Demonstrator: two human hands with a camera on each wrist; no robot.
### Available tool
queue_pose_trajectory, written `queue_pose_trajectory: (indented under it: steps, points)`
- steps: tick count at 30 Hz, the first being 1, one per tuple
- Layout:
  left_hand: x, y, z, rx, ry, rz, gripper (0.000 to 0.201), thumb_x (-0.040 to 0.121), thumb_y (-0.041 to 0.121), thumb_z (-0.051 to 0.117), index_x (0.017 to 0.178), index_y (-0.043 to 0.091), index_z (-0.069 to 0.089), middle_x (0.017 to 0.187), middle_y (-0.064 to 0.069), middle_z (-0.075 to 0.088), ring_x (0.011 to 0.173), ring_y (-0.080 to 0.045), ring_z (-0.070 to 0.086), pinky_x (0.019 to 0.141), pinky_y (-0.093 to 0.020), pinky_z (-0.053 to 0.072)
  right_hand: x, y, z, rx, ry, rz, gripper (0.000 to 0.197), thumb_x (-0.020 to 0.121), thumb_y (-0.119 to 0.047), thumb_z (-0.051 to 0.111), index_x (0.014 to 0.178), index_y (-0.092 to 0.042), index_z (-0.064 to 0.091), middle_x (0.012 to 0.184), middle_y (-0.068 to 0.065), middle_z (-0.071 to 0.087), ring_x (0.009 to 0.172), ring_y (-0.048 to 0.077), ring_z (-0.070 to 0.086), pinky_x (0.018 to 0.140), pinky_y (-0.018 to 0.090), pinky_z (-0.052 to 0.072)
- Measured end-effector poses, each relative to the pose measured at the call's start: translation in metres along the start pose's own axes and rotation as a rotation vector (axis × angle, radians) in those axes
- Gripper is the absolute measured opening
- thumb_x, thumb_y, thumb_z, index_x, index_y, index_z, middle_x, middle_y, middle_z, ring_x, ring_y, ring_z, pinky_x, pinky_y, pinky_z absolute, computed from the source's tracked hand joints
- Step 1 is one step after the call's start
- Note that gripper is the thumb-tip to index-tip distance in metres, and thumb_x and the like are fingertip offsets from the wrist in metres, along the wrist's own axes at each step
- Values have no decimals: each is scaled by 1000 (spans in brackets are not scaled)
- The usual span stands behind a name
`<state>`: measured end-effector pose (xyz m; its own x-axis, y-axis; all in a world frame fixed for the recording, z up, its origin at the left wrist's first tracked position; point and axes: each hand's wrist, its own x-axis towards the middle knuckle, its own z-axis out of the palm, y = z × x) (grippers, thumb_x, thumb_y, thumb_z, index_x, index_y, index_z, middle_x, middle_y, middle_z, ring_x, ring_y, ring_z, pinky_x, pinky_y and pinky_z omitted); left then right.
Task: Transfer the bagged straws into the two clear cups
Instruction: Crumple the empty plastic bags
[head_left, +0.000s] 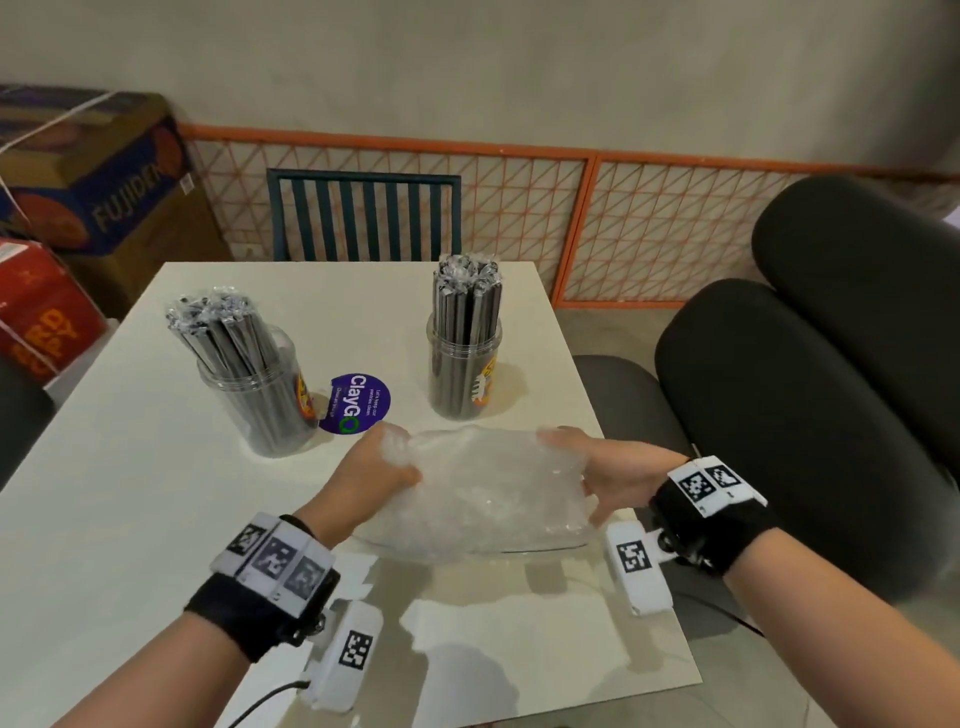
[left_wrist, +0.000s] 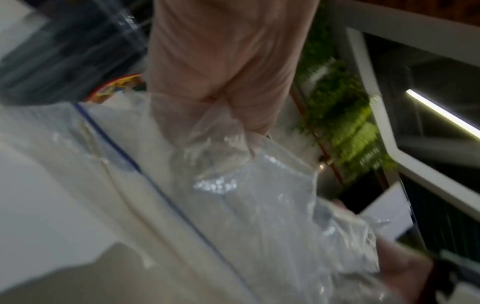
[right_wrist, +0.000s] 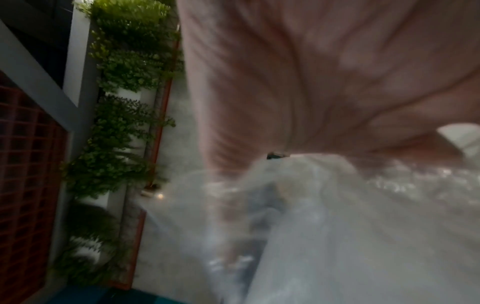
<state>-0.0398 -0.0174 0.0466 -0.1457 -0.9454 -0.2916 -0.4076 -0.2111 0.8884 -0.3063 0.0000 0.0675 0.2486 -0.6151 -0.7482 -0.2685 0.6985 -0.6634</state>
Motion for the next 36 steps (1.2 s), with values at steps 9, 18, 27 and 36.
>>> queue_pose_trajectory:
  steps: [9, 18, 27, 36]
  points:
    - [20, -14, 40, 233, 142, -141, 41, 83, 7, 64, 109, 7, 33, 101, -11, 55, 102, -34, 55, 79, -37, 46, 27, -10, 35, -474, 692, -286, 51, 84, 4, 44, 128, -16, 30, 87, 11, 51, 78, 32, 54, 64, 36, 43]
    - [16, 33, 34, -420, -164, -207, 50, 88, 21, 59, 127, 15, 29, 91, -1, 54, 71, -13, 52, 65, -26, 44, 33, 1, 96, -835, 773, -648, 59, 79, 7, 46, 135, -7, 31, 117, 17, 47, 101, 38, 49, 85, 39, 41]
    - [23, -1, 50, -506, 344, 30, 37, 84, 32, 62, 104, 3, 50, 101, -13, 59, 97, -31, 56, 84, -40, 47, -7, 5, 64, -655, 220, -747, 39, 96, -10, 43, 135, -13, 46, 140, 3, 44, 121, 10, 44, 97, 10, 31]
    - [-15, 28, 100, -160, 440, 554, 11, 84, 10, 55, 81, 13, 45, 78, 4, 45, 69, 4, 44, 66, -9, 36, -8, 2, 69, 0, 282, -385, 85, 78, -80, 17, 147, -39, -9, 156, -17, -20, 147, 13, -9, 109, 63, 24]
